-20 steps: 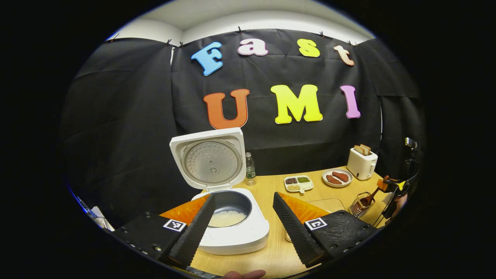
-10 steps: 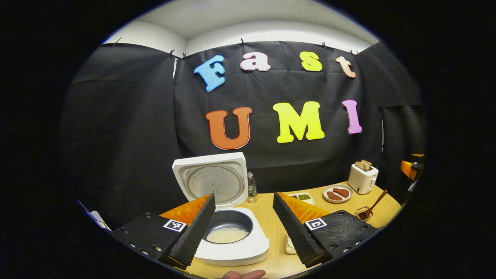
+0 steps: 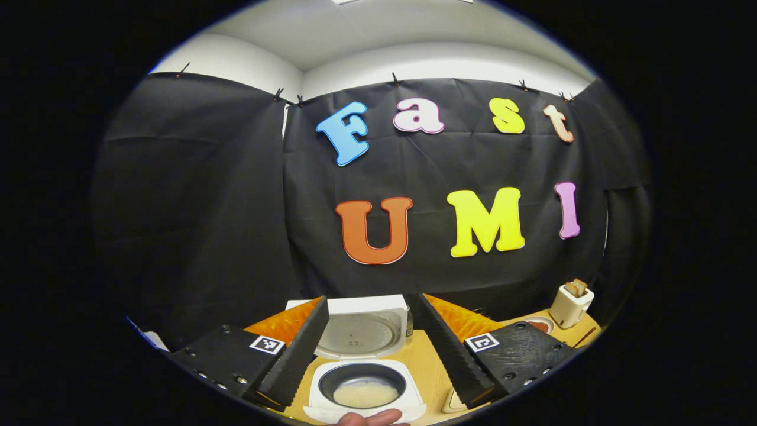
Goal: Close the left gripper, press the button to open the rice cooker; take a wooden spoon from the chopstick holder with the right hand, scoop a spoonful of rice and pour it into the rice cooker, then put the wooden spoon back into the chopstick holder.
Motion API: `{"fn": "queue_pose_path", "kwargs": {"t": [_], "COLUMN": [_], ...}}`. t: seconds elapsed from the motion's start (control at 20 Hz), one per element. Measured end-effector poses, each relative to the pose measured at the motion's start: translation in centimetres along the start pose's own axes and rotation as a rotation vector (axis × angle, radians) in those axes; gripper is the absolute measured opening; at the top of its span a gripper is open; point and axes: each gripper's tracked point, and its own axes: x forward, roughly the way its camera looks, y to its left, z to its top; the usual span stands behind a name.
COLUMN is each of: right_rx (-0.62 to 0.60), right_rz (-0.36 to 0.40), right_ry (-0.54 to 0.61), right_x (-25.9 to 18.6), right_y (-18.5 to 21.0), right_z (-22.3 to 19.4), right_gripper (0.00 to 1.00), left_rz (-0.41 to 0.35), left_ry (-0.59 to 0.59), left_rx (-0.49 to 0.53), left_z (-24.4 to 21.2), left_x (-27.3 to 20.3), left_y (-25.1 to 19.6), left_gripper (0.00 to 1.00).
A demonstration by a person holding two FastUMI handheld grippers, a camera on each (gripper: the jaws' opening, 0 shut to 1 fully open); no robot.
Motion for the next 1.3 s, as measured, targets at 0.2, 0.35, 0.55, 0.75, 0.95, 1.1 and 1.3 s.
{"fn": "queue_pose_path", "kwargs": {"t": [0.2,0.35,0.55,0.75,0.95,1.1,1.3], "right_rx": [-0.003,-0.015,-0.022,-0.012,-0.003,0.009,0.013], "right_rz": [0.015,0.017,0.023,0.034,0.064,0.094,0.122], "right_ry": [0.048,0.063,0.098,0.118,0.129,0.135,0.127], "right_x": [0.0,-0.2,-0.6,-0.6,-0.4,-0.4,-0.4], "right_y": [0.4,0.3,0.3,0.5,1.3,2.0,2.3], "right_z": [-0.7,-1.1,-2.2,-2.6,-3.0,-3.0,-2.7], "right_gripper": [1.00,1.00,1.00,1.00,1.00,1.00,1.00], "left_rz": [0.031,0.079,0.090,0.074,0.052,0.035,0.006], "left_ry": [0.116,0.215,0.457,0.607,0.617,0.655,0.689], "left_rx": [-0.061,-0.085,-0.114,-0.079,-0.040,-0.057,-0.077], "left_z": [0.0,-1.8,-7.5,-11.1,-11.4,-12.1,-14.7], "left_x": [6.7,11.9,15.9,15.8,15.7,14.7,10.0], "left_y": [1.6,4.2,5.8,5.7,5.8,5.4,4.7], "left_gripper": [0.95,0.96,0.94,0.94,0.96,0.96,0.96]}}
